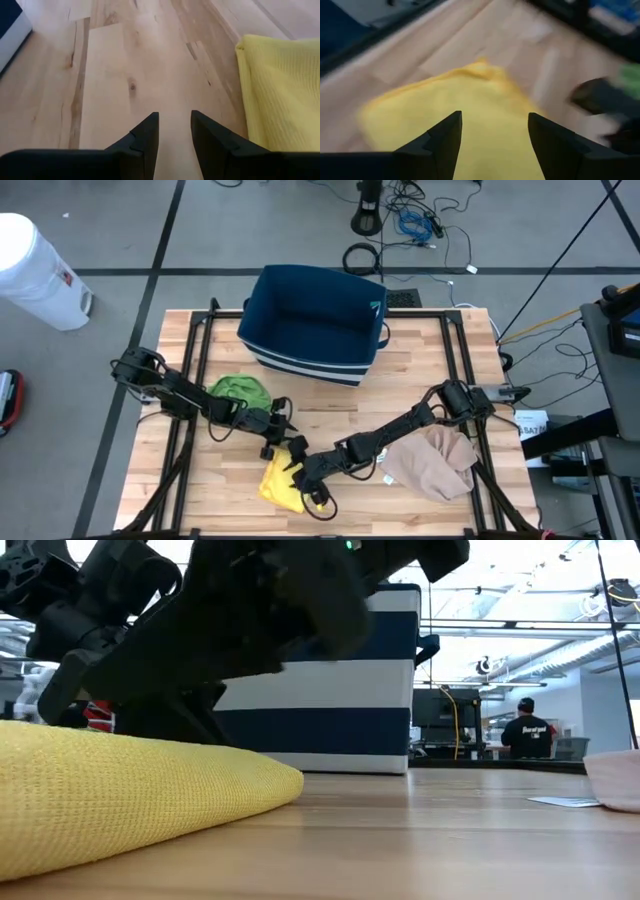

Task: Fold towel
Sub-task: Fold the yellow towel

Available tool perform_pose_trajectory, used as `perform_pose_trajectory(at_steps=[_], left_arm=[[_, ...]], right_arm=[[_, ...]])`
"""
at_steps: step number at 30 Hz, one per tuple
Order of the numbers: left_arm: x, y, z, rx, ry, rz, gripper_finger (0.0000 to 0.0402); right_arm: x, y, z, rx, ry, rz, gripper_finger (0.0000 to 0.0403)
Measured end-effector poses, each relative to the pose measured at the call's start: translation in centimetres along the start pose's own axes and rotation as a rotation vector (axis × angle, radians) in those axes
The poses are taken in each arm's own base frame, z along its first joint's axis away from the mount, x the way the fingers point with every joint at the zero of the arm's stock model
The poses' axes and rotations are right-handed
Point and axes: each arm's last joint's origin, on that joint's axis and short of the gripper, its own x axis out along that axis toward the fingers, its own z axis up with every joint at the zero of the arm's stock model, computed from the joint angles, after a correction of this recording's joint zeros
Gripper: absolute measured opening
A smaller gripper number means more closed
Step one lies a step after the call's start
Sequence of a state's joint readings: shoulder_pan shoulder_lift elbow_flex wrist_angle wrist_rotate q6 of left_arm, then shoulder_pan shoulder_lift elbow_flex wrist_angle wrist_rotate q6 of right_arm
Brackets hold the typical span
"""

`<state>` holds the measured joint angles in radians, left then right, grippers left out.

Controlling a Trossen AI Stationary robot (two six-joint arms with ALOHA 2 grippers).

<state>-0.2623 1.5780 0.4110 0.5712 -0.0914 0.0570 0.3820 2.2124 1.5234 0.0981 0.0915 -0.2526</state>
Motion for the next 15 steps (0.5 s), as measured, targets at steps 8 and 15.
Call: perform_pose_trajectory(at_steps=[8, 15], left_arm=[[0.0, -0.1, 0.1, -0.003, -0.012, -0.002, 0.0119], [0.0, -0.1, 0.2, -0.004, -0.022, -0.002, 0.0119]], right_arm=[[0.0, 0.8, -0.8, 0.180, 0.065, 0.118, 0.0210], [0.2, 1.2, -3.2, 0.252, 0.128, 0.108, 0.0210]])
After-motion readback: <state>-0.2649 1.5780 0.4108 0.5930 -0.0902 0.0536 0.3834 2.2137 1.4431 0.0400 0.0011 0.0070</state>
